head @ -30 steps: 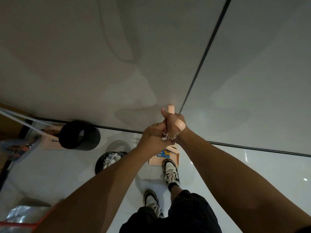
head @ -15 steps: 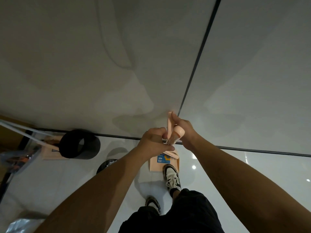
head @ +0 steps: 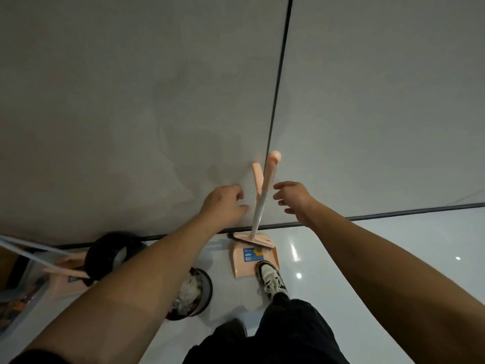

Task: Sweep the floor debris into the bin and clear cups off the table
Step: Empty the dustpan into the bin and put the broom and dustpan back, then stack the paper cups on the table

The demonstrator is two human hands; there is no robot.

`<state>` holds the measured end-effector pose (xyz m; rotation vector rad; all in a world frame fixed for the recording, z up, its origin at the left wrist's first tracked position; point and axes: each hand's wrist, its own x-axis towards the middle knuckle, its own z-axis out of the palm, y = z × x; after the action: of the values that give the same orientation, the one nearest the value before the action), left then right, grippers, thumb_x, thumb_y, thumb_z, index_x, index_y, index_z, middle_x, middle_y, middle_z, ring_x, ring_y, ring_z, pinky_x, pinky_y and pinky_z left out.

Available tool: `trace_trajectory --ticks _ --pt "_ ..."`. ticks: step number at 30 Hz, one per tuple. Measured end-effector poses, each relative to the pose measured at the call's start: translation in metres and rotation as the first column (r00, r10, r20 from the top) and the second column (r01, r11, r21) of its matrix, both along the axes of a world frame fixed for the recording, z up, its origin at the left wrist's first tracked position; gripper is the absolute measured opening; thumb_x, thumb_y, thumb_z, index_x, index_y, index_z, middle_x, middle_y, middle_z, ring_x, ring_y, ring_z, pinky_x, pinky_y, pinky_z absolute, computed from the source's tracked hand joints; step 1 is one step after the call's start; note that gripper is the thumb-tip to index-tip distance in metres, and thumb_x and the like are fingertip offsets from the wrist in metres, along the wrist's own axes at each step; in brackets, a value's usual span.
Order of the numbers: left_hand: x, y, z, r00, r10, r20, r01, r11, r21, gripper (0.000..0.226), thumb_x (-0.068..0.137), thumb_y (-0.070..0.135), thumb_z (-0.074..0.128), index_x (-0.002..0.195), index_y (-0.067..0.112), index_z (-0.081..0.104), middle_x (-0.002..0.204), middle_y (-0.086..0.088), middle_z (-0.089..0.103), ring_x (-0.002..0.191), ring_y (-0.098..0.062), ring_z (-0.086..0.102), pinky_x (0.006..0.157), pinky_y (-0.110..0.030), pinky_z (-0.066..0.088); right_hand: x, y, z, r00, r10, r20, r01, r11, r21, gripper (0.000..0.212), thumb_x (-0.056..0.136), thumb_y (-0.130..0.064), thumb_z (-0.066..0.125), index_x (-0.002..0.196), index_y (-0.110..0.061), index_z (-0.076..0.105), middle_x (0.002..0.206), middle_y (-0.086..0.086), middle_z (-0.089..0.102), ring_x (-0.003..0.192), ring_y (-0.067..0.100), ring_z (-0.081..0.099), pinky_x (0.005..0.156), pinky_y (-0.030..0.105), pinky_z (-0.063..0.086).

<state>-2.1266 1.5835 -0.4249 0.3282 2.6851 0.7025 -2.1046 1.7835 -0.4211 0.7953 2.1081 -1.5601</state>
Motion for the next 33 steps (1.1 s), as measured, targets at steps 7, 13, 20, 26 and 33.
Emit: trace_trajectory --ticks 7,13,20,26,33 --pt "0.052 0.016 0.055 0.981 -0.186 -0.059 0.185 0.983 -0.022 0.023 0.086 0.040 0.073 0.097 0.025 0.059 0.104 0.002 0.063 0.094 -0.020 0.061 0.082 -0.035 0.053 0.090 0.005 0.040 0.998 0.027 -0.055 -0.019 0.988 0.156 0.047 0.092 -0.012 0.065 0.138 -0.015 0.057 0.138 0.009 0.057 0.125 0.028 0.054 0.106 0.038 0.044" --pt "0.096 0.093 0.105 0.920 -0.343 -0.187 0.340 0.939 -0.054 0.030 0.089 0.044 0.069 0.111 0.024 0.061 0.111 0.002 0.063 0.097 -0.018 0.059 0.082 -0.034 0.052 0.167 0.049 0.080 0.991 0.075 -0.111 -0.020 0.900 0.436 0.058 0.090 -0.029 0.069 0.143 -0.018 0.050 0.133 0.008 0.062 0.116 0.023 0.061 0.096 0.032 0.050" --pt "0.192 0.238 0.146 0.756 -0.580 -0.301 0.573 0.810 -0.122 0.048 0.087 0.051 0.065 0.128 0.027 0.056 0.127 0.000 0.058 0.112 -0.023 0.056 0.090 -0.034 0.047 0.318 0.153 0.120 0.984 -0.050 -0.170 0.150 0.749 0.646 0.065 0.087 -0.044 0.068 0.145 -0.026 0.046 0.136 0.005 0.060 0.118 0.024 0.059 0.094 0.036 0.050" --pt "0.358 0.388 0.169 0.534 -0.769 -0.353 0.774 0.612 -0.162 0.056 0.085 0.058 0.061 0.133 0.031 0.050 0.134 0.000 0.052 0.124 -0.026 0.046 0.096 -0.040 0.041 0.511 0.257 0.139 0.918 -0.340 -0.205 0.386 0.642 0.662 0.069 0.086 -0.046 0.068 0.148 -0.028 0.041 0.139 0.006 0.055 0.124 0.026 0.054 0.099 0.040 0.047" --pt "0.586 0.524 0.147 0.253 -0.937 -0.241 0.958 0.277 -0.071 0.056 0.086 0.052 0.065 0.135 0.031 0.048 0.139 0.002 0.048 0.120 -0.020 0.049 0.092 -0.034 0.043 0.762 0.324 0.125 0.679 -0.710 -0.184 0.641 0.452 0.621 0.072 0.086 -0.045 0.067 0.150 -0.027 0.038 0.142 0.006 0.051 0.129 0.026 0.050 0.104 0.043 0.044"
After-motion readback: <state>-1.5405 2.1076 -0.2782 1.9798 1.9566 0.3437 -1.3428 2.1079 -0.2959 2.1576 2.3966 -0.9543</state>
